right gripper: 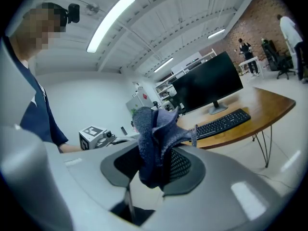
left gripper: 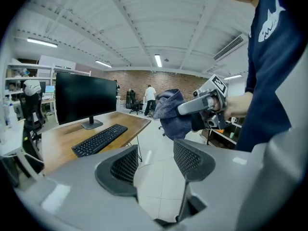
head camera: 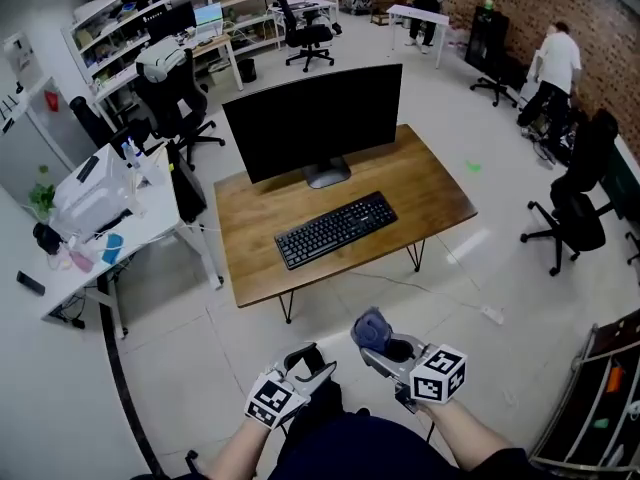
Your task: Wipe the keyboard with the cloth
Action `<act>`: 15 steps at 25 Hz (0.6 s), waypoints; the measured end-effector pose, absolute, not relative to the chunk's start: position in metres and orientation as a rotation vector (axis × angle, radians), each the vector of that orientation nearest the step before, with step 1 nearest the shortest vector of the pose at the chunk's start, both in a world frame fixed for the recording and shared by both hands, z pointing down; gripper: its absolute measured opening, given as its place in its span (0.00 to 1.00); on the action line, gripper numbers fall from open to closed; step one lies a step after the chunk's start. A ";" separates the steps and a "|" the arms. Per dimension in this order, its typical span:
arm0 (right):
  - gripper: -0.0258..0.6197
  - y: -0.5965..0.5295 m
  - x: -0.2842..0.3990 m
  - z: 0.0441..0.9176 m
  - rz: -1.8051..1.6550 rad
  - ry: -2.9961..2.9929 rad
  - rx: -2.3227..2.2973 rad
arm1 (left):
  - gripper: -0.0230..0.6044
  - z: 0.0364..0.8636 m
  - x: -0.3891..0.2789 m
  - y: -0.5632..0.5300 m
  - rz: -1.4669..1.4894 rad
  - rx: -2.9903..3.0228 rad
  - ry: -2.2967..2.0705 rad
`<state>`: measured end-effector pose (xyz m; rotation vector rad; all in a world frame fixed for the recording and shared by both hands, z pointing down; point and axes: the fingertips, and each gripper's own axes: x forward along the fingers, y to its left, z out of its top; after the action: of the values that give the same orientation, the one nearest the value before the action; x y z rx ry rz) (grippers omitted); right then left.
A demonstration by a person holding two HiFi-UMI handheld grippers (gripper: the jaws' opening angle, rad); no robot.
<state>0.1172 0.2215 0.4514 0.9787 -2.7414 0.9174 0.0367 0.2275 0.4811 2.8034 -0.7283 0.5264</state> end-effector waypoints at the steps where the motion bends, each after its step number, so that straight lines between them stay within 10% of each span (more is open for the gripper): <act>1: 0.25 0.238 0.118 0.448 0.920 -2.746 0.967 | 0.39 0.477 0.038 0.244 0.535 2.811 -0.724; 15: 0.24 0.365 0.091 0.413 0.858 -2.816 0.967 | 0.39 0.429 0.011 0.363 0.452 2.866 -0.739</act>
<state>0.0915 0.3653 0.4131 0.9673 -2.8160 0.8584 0.0114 0.3630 0.4293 2.8662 -0.7390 0.4524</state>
